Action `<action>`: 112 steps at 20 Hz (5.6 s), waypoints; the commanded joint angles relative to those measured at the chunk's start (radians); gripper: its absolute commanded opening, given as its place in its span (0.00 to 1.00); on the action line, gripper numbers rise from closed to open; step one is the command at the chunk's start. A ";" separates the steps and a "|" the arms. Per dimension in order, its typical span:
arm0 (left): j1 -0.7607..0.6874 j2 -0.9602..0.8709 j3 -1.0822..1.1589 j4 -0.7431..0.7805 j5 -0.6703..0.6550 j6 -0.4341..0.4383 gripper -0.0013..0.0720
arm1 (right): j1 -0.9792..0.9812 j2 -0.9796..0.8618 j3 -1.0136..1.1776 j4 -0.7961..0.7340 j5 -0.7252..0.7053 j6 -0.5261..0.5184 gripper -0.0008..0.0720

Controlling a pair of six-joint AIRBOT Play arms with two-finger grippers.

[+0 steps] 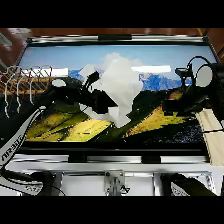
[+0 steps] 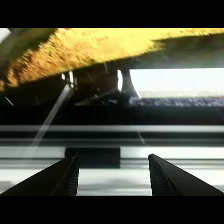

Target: Fold the shirts.

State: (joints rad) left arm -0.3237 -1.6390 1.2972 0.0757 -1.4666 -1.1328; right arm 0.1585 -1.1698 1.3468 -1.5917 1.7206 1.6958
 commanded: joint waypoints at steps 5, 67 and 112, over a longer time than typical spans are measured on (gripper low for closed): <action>0.040 -0.016 0.002 0.114 -0.106 -0.005 1.00 | 0.000 0.050 0.000 -0.093 0.071 -0.024 0.77; 0.113 0.190 -0.017 0.612 0.261 0.079 0.91 | 0.125 0.076 -0.357 0.500 -0.911 0.235 0.11; 0.009 0.420 -0.358 0.470 0.616 0.024 0.07 | 0.124 0.114 -0.357 0.430 -0.793 0.193 0.11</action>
State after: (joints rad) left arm -0.3859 -1.2621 0.9188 0.4477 -0.7929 -1.0725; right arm 0.2821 -1.0695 0.9897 -1.1515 0.9257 1.8923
